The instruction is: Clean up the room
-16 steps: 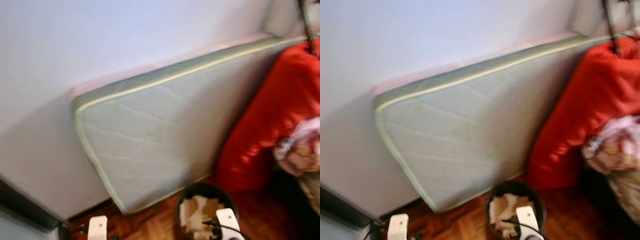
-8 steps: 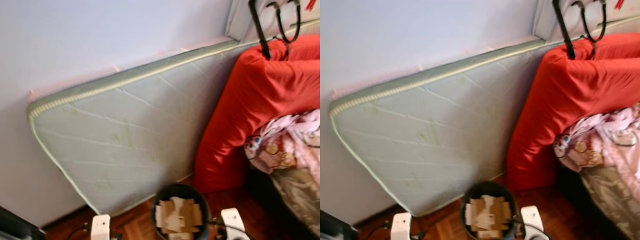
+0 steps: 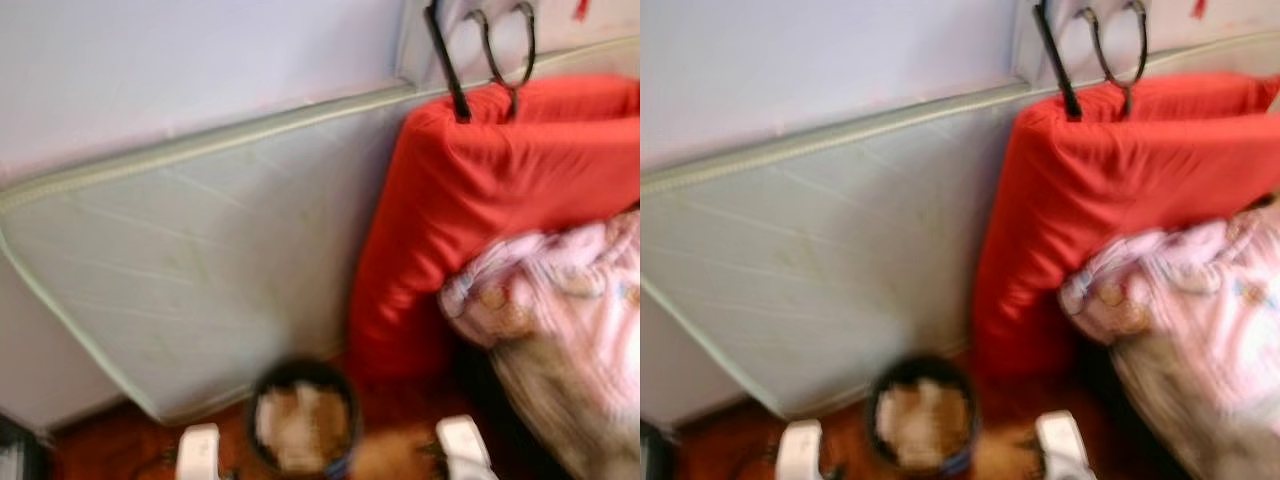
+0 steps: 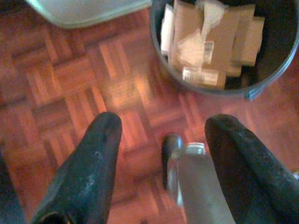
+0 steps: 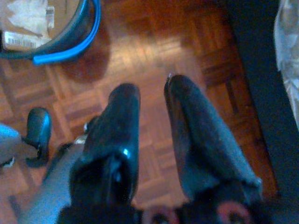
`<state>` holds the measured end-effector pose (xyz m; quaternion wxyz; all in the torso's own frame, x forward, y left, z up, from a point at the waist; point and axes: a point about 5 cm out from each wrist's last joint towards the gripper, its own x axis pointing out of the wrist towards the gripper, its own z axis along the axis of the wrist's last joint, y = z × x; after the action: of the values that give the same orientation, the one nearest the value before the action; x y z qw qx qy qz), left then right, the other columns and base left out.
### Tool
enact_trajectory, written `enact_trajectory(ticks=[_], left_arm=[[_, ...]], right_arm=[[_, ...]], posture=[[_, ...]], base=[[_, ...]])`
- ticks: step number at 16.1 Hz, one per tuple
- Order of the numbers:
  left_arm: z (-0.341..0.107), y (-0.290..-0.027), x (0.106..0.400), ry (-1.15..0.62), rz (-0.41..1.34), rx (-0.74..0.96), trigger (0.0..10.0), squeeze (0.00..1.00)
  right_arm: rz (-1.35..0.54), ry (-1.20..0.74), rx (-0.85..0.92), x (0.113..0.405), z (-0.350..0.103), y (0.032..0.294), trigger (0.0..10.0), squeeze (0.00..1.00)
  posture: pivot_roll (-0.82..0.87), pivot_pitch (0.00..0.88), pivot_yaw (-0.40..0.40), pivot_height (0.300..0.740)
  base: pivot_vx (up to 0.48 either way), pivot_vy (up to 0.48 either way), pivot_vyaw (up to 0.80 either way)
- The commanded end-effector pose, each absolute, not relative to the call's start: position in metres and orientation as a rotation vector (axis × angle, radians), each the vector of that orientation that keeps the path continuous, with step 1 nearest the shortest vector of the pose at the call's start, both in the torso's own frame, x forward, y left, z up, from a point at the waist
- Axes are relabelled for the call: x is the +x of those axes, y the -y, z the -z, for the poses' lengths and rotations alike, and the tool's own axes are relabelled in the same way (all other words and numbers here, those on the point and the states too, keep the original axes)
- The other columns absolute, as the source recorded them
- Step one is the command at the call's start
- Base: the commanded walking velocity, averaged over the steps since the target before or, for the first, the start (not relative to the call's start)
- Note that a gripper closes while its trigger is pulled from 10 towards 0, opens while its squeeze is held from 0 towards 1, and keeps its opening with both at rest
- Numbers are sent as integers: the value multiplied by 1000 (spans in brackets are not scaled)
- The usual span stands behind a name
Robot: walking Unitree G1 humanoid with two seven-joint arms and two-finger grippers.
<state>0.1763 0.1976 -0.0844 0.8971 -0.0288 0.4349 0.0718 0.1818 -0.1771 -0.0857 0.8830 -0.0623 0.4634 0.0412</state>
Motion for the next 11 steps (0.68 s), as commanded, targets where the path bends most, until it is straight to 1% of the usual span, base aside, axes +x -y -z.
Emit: enact_trajectory(ticks=[1,5,7,8,11], left_arm=[[80,-235,172,-956,-187,18,10000,0],[80,-235,172,-958,-191,17,10000,0],[81,-235,171,-962,-202,4,10000,0],[81,-235,171,-958,-206,-3,10000,0],[81,-234,171,-958,-212,-12,10000,0]], right_arm=[[137,-875,136,193,73,218,10000,0],[134,-879,134,193,73,218,10000,0],[134,-884,134,193,73,218,10000,0],[131,-887,131,193,73,218,10000,0],[122,-892,125,193,73,218,10000,0]], posture=[[-87,10,46,740],[-88,12,45,740],[-89,14,44,740],[-89,14,43,740],[-89,14,43,740]], base=[[0,-405,0],[0,-372,0],[0,0,0],[0,0,-419],[0,0,-781]])
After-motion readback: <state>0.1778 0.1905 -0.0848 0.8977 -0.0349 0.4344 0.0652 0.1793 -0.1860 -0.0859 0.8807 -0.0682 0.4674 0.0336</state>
